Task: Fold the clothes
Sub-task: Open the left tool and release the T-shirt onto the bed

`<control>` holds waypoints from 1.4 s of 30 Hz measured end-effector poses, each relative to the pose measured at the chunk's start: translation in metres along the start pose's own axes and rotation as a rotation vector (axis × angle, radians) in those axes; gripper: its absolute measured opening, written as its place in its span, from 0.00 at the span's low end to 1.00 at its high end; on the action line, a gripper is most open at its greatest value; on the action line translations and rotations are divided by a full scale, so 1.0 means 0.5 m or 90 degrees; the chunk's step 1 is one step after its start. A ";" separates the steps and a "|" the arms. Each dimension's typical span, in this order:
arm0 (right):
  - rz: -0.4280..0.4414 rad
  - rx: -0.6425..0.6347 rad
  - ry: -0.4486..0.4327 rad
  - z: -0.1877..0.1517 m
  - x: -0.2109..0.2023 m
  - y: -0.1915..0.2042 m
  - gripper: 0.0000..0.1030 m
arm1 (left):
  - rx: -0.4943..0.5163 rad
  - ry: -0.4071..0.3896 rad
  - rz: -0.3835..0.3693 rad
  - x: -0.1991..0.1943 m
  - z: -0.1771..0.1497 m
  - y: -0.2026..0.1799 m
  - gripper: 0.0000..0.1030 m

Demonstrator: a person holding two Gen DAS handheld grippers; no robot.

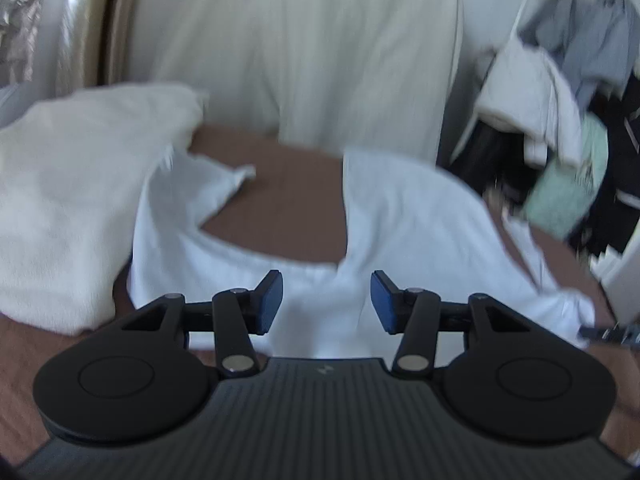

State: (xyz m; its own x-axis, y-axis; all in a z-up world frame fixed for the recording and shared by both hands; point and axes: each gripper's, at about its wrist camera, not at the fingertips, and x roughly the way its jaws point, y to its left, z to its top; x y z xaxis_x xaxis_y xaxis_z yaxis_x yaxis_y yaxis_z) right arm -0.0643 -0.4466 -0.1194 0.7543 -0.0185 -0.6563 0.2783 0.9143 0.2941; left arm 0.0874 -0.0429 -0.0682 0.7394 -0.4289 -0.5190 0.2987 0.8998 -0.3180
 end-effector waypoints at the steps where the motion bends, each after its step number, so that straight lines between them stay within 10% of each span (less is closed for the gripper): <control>1: -0.001 0.005 -0.005 -0.001 0.006 -0.011 0.64 | -0.006 -0.007 -0.002 -0.002 0.001 -0.005 0.47; 15: -0.043 0.105 0.087 -0.057 0.031 -0.070 0.64 | 0.099 0.067 -0.056 0.184 -0.083 -0.172 0.44; 21: -0.024 0.159 0.112 -0.071 0.072 -0.120 0.64 | 0.056 0.207 -0.119 0.248 -0.145 -0.179 0.35; 25: -0.030 0.147 0.086 -0.054 0.133 -0.132 0.59 | 0.132 0.215 -0.103 0.227 -0.184 -0.196 0.35; 27: -0.038 0.101 0.054 -0.046 0.134 -0.112 0.25 | 0.144 0.221 -0.094 0.224 -0.188 -0.199 0.35; 33: 0.027 0.051 -0.136 -0.029 -0.045 -0.051 0.20 | 0.073 0.224 -0.094 0.215 -0.157 -0.154 0.36; 42: -0.068 0.191 0.047 -0.088 -0.010 -0.160 0.19 | 0.122 0.138 -0.155 0.213 -0.072 -0.207 0.35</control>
State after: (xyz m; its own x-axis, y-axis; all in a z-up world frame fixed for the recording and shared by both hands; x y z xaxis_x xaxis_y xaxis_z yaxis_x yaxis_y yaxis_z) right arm -0.1166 -0.5019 -0.1705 0.6697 -0.0687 -0.7395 0.5247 0.7484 0.4056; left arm 0.1134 -0.1846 -0.1191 0.4941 -0.6209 -0.6086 0.5732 0.7589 -0.3090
